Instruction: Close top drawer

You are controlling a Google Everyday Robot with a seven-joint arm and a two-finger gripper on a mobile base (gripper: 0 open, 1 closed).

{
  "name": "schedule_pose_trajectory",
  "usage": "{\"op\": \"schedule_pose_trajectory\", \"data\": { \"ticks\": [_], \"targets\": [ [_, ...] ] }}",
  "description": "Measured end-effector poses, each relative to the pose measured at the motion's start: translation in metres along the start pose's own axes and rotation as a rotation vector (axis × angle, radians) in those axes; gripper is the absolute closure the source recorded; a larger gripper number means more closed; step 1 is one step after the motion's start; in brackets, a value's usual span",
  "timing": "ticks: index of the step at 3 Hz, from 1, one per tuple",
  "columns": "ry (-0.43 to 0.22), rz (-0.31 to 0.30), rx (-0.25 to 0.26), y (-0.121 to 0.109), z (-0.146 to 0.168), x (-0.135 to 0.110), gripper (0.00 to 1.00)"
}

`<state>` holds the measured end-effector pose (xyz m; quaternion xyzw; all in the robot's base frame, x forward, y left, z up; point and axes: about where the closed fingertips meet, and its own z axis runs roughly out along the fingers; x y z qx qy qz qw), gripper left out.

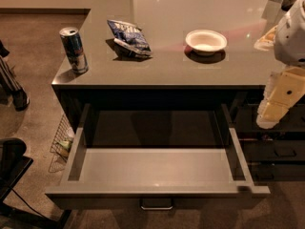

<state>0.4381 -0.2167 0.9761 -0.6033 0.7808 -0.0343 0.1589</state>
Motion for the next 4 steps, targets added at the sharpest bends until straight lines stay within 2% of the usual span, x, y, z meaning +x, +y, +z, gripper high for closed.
{"op": "schedule_pose_trajectory", "data": {
  "ticks": [1, 2, 3, 4],
  "targets": [
    [0.0, 0.0, 0.0, 0.0, 0.0, 0.0, 0.0],
    [-0.003, 0.0, 0.01, 0.0, -0.002, -0.001, 0.18],
    [-0.026, -0.008, 0.024, 0.008, 0.005, 0.001, 0.41],
    [-0.024, -0.003, 0.032, 0.024, 0.014, 0.016, 0.64]
  ]
}}
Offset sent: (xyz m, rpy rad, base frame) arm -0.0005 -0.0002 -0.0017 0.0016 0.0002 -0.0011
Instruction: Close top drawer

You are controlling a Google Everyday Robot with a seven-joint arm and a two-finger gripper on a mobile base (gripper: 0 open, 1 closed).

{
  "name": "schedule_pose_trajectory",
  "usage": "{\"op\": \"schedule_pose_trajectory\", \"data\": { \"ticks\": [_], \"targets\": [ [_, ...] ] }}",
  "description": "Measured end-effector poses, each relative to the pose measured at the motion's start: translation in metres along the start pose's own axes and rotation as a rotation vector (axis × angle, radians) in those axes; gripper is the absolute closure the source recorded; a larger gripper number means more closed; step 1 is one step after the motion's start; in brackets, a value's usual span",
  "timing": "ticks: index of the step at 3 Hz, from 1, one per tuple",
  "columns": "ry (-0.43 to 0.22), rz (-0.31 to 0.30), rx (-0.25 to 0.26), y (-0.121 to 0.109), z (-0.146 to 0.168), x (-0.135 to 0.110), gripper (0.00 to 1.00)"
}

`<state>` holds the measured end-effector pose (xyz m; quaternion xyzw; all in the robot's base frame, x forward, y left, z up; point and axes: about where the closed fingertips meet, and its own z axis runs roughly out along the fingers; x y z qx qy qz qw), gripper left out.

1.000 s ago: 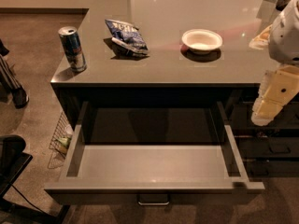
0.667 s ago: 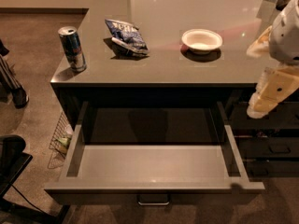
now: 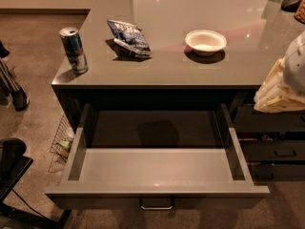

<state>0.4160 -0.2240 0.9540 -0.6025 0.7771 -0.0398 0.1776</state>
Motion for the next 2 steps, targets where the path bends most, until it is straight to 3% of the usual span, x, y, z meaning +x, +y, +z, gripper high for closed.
{"op": "schedule_pose_trajectory", "data": {
  "ticks": [1, 2],
  "targets": [
    [0.002, 0.0, 0.0, 0.0007, 0.0004, -0.0002, 0.95],
    [0.002, -0.001, 0.001, 0.0008, 0.0001, -0.0005, 1.0]
  ]
}}
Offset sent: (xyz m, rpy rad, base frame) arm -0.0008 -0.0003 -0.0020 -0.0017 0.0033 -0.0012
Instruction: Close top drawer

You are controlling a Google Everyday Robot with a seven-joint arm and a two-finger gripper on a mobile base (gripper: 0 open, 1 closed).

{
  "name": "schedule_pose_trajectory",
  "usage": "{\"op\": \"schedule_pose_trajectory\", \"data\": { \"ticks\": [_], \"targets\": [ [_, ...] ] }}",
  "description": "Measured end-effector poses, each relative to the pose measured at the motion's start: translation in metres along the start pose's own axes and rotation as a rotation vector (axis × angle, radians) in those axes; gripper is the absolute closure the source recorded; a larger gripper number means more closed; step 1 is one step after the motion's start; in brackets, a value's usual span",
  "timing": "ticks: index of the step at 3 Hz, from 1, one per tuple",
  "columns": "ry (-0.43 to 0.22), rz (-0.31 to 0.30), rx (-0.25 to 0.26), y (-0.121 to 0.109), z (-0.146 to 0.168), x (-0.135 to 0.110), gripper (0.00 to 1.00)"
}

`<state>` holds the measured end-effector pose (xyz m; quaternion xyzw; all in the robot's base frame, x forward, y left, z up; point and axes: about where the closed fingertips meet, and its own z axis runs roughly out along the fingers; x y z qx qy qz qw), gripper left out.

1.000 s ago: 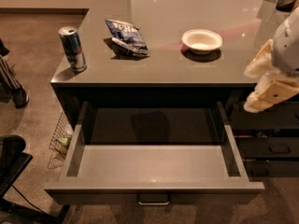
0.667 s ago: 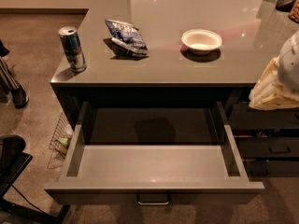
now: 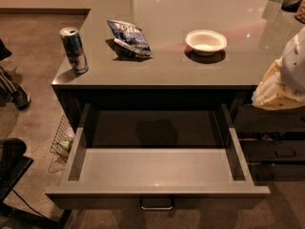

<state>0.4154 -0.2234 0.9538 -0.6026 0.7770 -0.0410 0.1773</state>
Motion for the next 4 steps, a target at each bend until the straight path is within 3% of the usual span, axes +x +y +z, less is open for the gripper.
{"op": "schedule_pose_trajectory", "data": {
  "ticks": [1, 3, 4],
  "targets": [
    [-0.006, 0.01, -0.02, 0.025, 0.018, 0.004, 1.0],
    [-0.016, 0.133, -0.058, 0.128, 0.066, 0.056, 1.0],
    [-0.079, 0.233, -0.139, 0.198, 0.144, 0.085, 1.0]
  ]
}}
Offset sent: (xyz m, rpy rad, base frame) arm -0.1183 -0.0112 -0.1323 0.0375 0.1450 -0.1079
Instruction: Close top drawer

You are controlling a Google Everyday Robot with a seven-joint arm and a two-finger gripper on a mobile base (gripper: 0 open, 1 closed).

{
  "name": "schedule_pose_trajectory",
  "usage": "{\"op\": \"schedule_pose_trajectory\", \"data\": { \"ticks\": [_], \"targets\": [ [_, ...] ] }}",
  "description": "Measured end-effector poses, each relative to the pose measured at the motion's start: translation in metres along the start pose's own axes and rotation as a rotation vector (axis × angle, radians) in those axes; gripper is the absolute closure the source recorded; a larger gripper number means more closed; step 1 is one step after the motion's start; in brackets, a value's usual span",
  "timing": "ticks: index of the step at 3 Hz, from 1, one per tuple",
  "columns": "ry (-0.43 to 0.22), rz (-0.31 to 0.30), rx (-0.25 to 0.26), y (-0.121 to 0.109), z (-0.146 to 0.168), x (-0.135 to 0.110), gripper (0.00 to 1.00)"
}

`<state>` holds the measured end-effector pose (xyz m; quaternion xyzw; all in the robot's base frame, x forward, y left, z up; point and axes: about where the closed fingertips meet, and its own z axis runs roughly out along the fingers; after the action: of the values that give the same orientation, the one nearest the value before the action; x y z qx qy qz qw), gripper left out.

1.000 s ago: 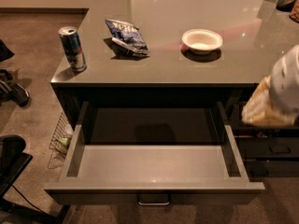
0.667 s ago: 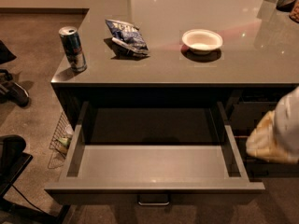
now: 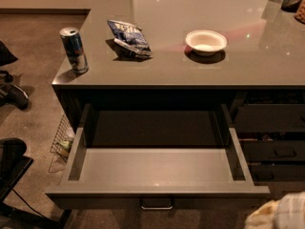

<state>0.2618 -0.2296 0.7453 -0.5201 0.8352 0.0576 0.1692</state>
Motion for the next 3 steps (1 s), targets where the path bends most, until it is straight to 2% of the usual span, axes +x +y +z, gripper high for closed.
{"op": "schedule_pose_trajectory", "data": {
  "ticks": [1, 2, 3],
  "targets": [
    [-0.036, 0.072, -0.07, 0.035, 0.066, 0.033, 1.0],
    [-0.066, 0.091, -0.114, 0.045, 0.109, 0.038, 1.0],
    [-0.071, 0.096, -0.117, 0.044, 0.115, 0.04, 1.0]
  ]
}}
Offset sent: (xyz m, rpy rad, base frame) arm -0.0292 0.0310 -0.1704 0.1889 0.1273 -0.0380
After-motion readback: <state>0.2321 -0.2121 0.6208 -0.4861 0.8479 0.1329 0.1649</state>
